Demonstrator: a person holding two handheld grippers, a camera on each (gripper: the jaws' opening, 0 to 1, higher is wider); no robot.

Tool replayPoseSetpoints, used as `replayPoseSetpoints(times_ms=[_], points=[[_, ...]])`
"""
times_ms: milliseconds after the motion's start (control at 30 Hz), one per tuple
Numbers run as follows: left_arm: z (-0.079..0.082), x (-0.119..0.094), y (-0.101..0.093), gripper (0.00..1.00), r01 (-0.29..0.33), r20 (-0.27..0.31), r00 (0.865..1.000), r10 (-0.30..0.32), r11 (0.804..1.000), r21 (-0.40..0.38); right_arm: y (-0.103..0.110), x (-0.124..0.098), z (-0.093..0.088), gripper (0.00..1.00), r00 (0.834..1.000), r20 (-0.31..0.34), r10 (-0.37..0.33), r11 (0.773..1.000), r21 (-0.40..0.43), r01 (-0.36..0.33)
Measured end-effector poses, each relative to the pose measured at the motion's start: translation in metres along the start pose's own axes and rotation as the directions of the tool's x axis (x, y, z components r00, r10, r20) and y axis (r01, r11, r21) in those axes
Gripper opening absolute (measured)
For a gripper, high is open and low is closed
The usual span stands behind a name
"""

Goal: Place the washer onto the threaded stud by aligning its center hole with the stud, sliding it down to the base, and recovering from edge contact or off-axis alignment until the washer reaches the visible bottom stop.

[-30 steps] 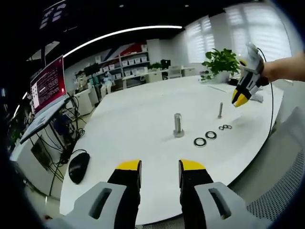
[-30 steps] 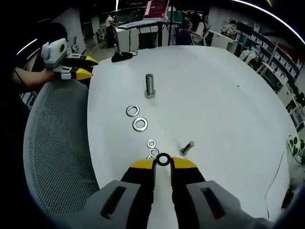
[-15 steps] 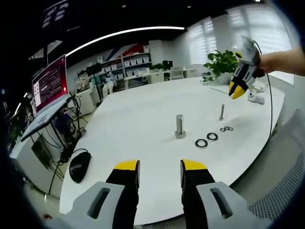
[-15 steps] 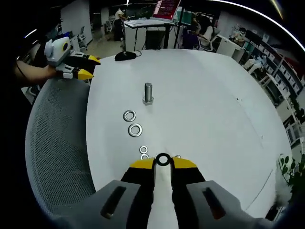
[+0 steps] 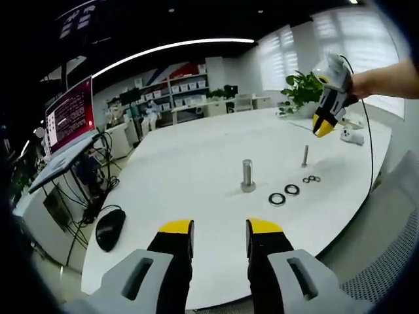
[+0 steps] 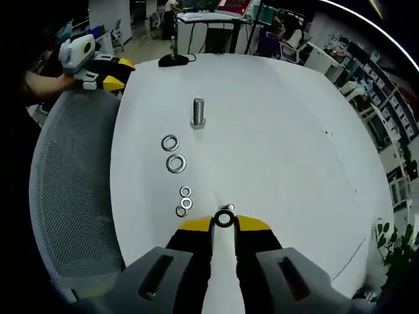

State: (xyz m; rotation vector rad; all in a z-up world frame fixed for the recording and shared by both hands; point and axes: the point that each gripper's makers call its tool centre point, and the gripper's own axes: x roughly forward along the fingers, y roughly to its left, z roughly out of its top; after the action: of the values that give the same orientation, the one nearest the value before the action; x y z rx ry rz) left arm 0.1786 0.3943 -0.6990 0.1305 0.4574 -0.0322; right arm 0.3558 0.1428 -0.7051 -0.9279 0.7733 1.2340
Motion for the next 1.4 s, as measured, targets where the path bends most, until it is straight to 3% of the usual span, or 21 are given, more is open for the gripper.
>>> replayPoseSetpoints(times_ms=[667, 1400], points=[[0.001, 0.0, 0.0, 0.26, -0.001, 0.007, 1.0, 0.001, 1.0, 0.001, -0.007, 0.035, -0.002, 0.14, 0.995, -0.093, 0.032, 0.999, -0.034, -0.035], [0.001, 0.0, -0.001, 0.26, 0.004, 0.009, 1.0, -0.004, 1.0, -0.009, -0.006, 0.052, -0.01, 0.14, 0.989, -0.133, 0.065, 0.998, -0.015, -0.068]])
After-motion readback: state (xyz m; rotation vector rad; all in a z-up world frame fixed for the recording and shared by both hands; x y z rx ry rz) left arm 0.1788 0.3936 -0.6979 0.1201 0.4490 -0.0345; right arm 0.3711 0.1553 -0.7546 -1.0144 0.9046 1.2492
